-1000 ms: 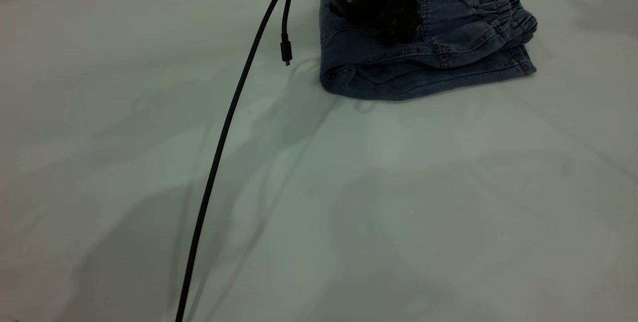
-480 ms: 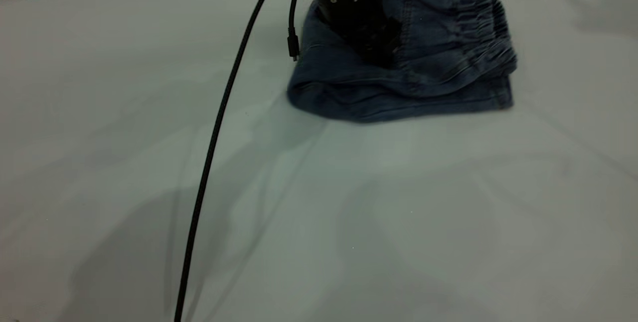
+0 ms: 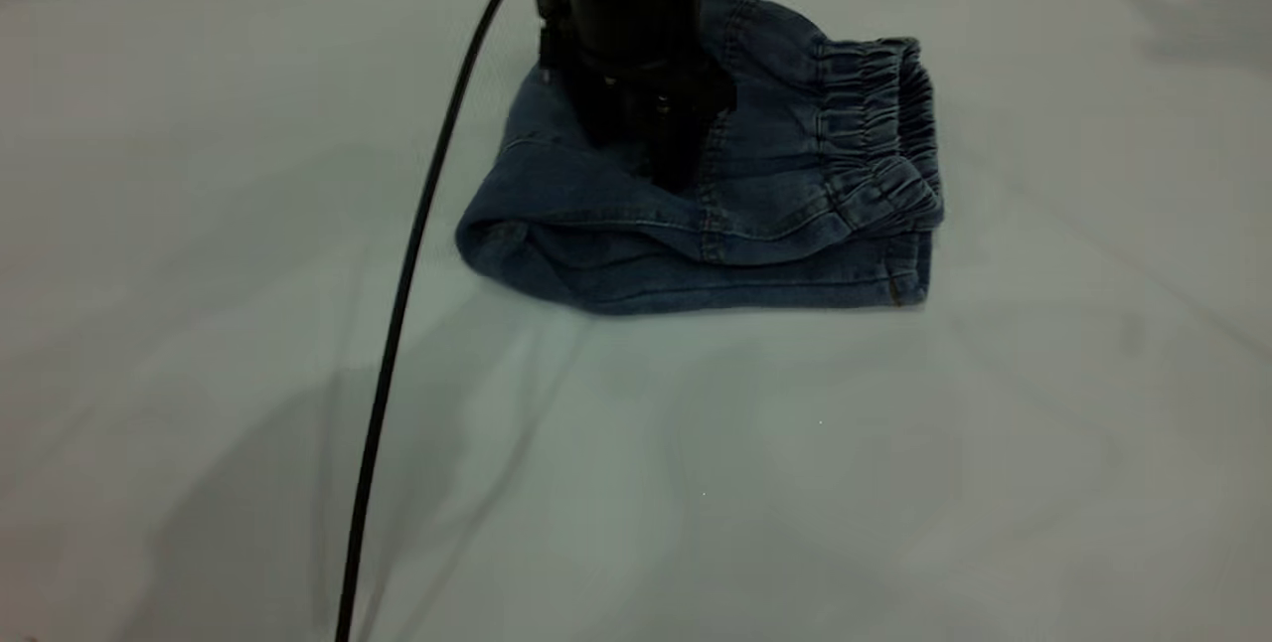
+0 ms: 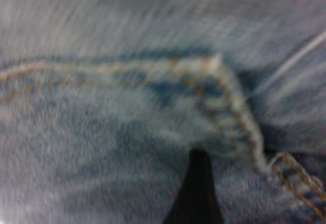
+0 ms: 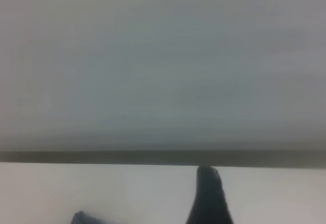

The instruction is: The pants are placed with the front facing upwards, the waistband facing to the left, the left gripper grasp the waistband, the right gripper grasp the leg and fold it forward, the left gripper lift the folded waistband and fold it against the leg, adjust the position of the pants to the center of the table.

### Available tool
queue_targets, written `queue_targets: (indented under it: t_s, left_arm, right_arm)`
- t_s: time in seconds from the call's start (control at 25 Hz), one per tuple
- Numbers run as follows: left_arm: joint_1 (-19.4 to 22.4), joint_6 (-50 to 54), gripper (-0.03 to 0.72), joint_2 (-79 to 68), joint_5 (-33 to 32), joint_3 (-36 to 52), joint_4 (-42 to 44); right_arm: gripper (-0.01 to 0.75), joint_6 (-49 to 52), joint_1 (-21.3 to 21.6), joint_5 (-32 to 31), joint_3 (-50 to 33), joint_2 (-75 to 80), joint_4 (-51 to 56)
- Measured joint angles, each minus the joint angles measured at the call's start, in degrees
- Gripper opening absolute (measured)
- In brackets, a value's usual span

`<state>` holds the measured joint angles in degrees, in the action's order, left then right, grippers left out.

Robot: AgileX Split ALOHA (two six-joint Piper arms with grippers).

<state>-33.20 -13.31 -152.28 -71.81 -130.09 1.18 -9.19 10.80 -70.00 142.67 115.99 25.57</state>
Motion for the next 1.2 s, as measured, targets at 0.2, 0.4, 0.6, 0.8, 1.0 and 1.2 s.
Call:
queue_targets:
  t_s: [0.2, 0.4, 0.6, 0.8, 1.0, 1.2]
  left_arm:
    - [-0.1, 3.2, 0.561, 0.9, 0.7, -6.5, -1.2]
    - [-1.4, -5.5, 0.561, 1.2, 1.5, -10.1, -3.3]
    - [-1.3, -19.7, 0.561, 0.2, 1.5, -10.1, -2.7]
    - [-1.1, -29.1, 0.561, -2.0, 1.8, -10.1, -2.7]
    - [-1.2, -33.1, 0.561, -4.7, 2.2, -10.0, -2.9]
    - [-1.2, -29.3, 0.552, -5.8, 2.5, -10.0, -2.9]
  right_arm:
    - [0.437, -0.3, 0.0, 0.0, 0.0, 0.0, 0.0]
    - [0.437, -0.3, 0.0, 0.0, 0.0, 0.0, 0.0]
    - [0.437, -0.5, 0.0, 0.0, 0.0, 0.0, 0.0]
    - [0.437, -1.0, 0.0, 0.0, 0.0, 0.0, 0.0]
    - [0.437, -1.6, 0.0, 0.0, 0.0, 0.0, 0.0]
    - [0.437, -1.9, 0.0, 0.0, 0.0, 0.0, 0.0]
